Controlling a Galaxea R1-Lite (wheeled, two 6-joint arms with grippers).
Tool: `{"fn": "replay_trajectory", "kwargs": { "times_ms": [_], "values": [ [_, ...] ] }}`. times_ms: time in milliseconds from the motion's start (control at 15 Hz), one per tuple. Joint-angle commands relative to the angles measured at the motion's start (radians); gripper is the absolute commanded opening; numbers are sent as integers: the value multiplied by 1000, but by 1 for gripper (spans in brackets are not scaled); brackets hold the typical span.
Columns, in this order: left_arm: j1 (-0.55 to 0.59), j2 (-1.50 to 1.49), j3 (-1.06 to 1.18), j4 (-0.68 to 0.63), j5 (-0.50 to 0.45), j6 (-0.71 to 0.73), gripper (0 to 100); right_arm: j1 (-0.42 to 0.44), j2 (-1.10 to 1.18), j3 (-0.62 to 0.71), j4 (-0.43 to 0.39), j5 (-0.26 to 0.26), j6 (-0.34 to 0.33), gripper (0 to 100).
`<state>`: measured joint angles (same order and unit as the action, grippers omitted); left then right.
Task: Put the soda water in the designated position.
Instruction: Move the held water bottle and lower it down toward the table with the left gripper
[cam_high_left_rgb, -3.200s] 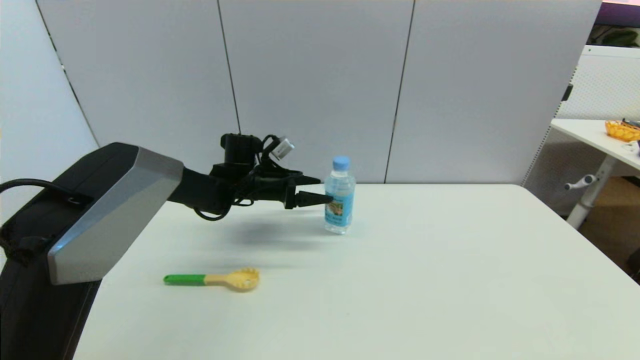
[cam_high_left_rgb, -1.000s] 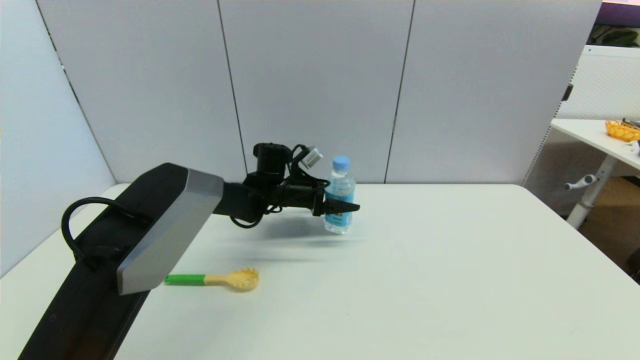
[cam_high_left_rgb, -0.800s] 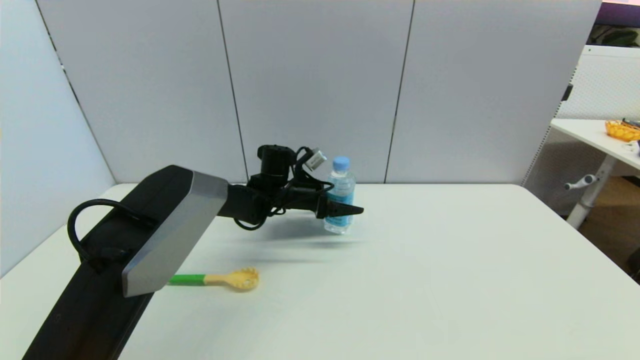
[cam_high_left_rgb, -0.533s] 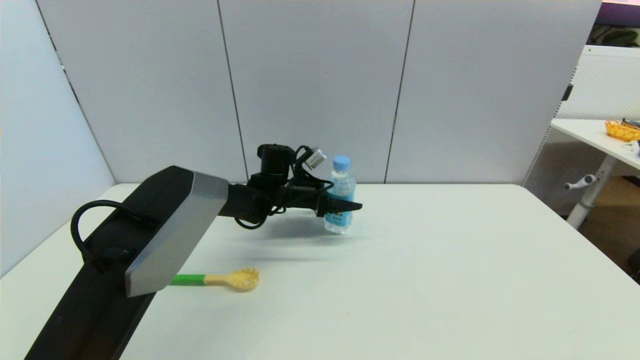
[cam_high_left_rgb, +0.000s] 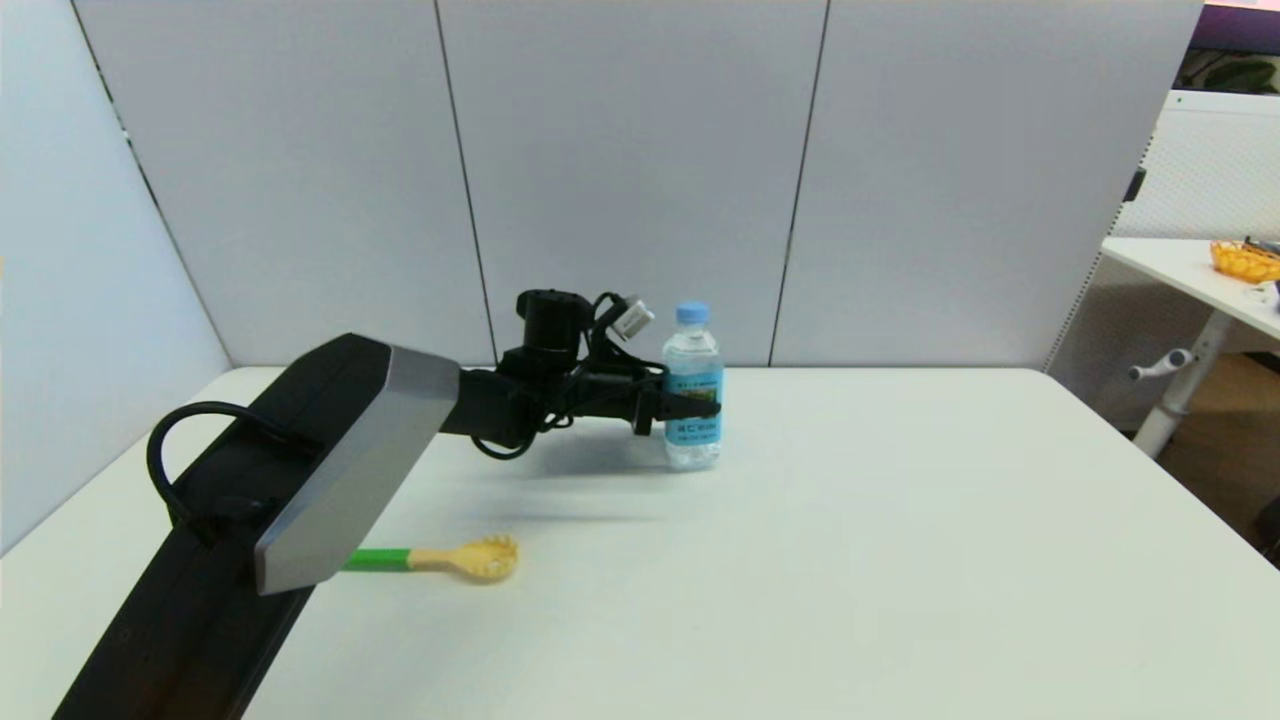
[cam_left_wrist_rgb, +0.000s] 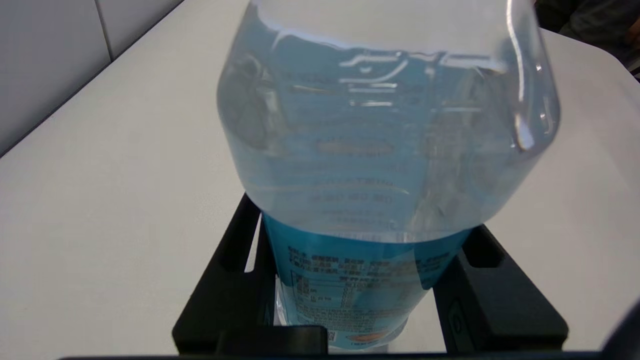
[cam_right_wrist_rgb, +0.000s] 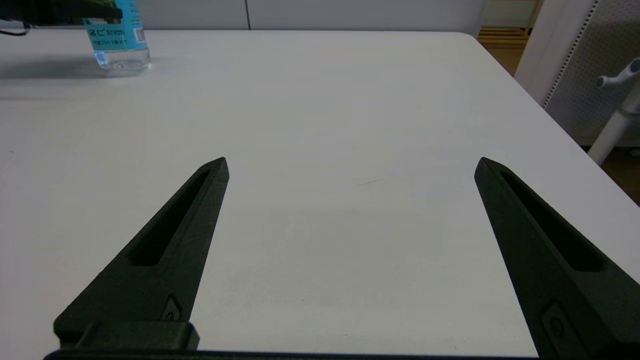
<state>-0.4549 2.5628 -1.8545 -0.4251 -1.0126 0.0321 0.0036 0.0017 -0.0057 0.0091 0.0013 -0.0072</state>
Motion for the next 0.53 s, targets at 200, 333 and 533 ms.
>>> {"fn": "replay_trajectory", "kwargs": {
  "times_ms": [200, 333, 533],
  "values": [
    [7, -122, 29, 11, 45, 5, 0, 1, 1, 0, 0, 0, 0, 100],
    [19, -222, 89, 19, 95, 3, 0, -1, 1, 0, 0, 0, 0, 100],
    [64, -392, 218, 19, 103, 8, 0, 1, 1, 0, 0, 0, 0, 100]
  ]
}}
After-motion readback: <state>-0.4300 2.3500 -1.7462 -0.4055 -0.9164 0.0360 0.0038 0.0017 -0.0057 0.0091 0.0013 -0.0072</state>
